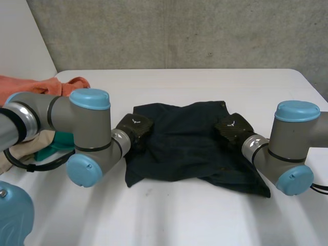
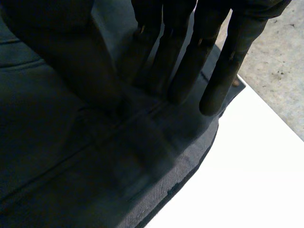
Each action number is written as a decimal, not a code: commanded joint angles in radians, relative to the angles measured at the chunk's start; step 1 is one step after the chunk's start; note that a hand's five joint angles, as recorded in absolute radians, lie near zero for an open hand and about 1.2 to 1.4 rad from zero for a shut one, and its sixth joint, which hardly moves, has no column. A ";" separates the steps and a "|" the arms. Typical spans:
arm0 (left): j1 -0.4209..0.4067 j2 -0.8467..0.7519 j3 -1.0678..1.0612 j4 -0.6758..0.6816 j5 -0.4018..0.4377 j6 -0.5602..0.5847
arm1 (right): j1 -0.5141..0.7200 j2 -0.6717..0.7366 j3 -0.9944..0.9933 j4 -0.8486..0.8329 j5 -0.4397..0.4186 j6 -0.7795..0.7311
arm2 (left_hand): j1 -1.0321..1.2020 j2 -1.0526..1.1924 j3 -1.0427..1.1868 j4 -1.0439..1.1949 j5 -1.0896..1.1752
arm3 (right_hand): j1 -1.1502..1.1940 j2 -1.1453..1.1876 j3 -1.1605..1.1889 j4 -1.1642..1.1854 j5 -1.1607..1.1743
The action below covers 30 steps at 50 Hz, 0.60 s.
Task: Fold the laundry.
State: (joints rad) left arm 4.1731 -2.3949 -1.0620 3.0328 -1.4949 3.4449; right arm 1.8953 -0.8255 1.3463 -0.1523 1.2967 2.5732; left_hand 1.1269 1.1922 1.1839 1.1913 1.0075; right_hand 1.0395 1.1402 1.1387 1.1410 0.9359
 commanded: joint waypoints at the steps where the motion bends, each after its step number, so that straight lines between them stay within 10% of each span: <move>1: -0.001 0.063 -0.032 0.026 0.004 -0.001 | -0.005 -0.061 0.013 -0.004 0.001 0.070 | 0.269 0.204 0.212 0.205 0.214 | 0.357 0.256 0.258 0.255 0.286; 18: 0.047 0.473 0.022 -0.066 0.150 -0.108 | -0.054 -0.489 -0.252 0.514 -0.043 0.153 | 0.269 0.204 0.212 0.205 0.214 | 0.357 0.256 0.258 0.255 0.286; 30: 0.085 0.378 -0.030 -0.134 0.203 -0.155 | -0.067 -0.391 -0.300 0.810 -0.074 -0.002 | 0.269 0.204 0.212 0.205 0.214 | 0.357 0.256 0.258 0.255 0.286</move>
State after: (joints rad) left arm 4.2436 -1.9040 -1.0762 2.9216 -1.3000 3.2871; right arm 1.8146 -1.2921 1.0289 0.6065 1.2238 2.6500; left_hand 1.1336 1.1950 1.1875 1.1949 1.0075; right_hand 1.1427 1.1785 1.1900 1.1978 1.0074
